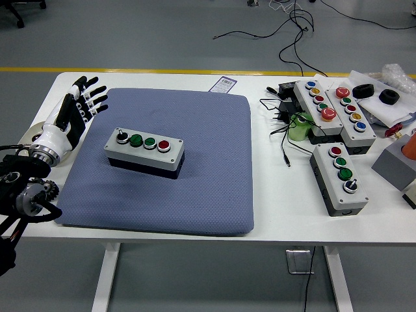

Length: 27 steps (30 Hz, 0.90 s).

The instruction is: Pick up the button,place it on the desk,press the button,press the button

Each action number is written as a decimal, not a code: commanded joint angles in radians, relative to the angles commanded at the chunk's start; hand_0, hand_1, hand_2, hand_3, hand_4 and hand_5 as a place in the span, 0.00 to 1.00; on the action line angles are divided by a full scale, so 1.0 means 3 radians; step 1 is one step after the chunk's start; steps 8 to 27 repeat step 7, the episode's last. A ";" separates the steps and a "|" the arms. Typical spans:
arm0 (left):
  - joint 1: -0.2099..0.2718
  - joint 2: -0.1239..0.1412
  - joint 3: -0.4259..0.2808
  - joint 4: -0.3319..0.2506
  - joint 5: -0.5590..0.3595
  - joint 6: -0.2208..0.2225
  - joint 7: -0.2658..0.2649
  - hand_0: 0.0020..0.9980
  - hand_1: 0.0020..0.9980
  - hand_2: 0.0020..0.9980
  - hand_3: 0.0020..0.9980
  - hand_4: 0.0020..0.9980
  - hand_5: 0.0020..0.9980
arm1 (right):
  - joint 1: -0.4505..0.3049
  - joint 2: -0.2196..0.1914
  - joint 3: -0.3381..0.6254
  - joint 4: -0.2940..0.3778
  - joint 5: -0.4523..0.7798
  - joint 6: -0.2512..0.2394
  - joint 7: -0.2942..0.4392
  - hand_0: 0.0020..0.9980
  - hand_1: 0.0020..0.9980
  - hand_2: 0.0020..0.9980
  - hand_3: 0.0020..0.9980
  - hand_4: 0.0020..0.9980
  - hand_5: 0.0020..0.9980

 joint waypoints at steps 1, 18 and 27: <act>0.0000 0.0001 0.0001 -0.0001 -0.0007 -0.0001 -0.0002 0.82 0.88 0.89 0.93 0.60 1.00 | 0.0000 0.0000 0.0000 0.0000 0.0000 0.0000 0.0000 0.53 0.65 0.70 0.62 0.31 0.14; -0.0006 0.0004 0.0003 -0.0006 -0.0035 0.0006 0.0002 0.82 0.88 0.89 0.93 0.60 1.00 | -0.0004 0.0000 0.0000 0.0000 -0.0001 0.0000 -0.0001 0.53 0.65 0.70 0.62 0.31 0.14; -0.0006 0.0004 0.0003 -0.0006 -0.0035 0.0006 0.0002 0.82 0.88 0.89 0.93 0.60 1.00 | -0.0004 0.0000 0.0000 0.0000 -0.0001 0.0000 -0.0001 0.53 0.65 0.70 0.62 0.31 0.14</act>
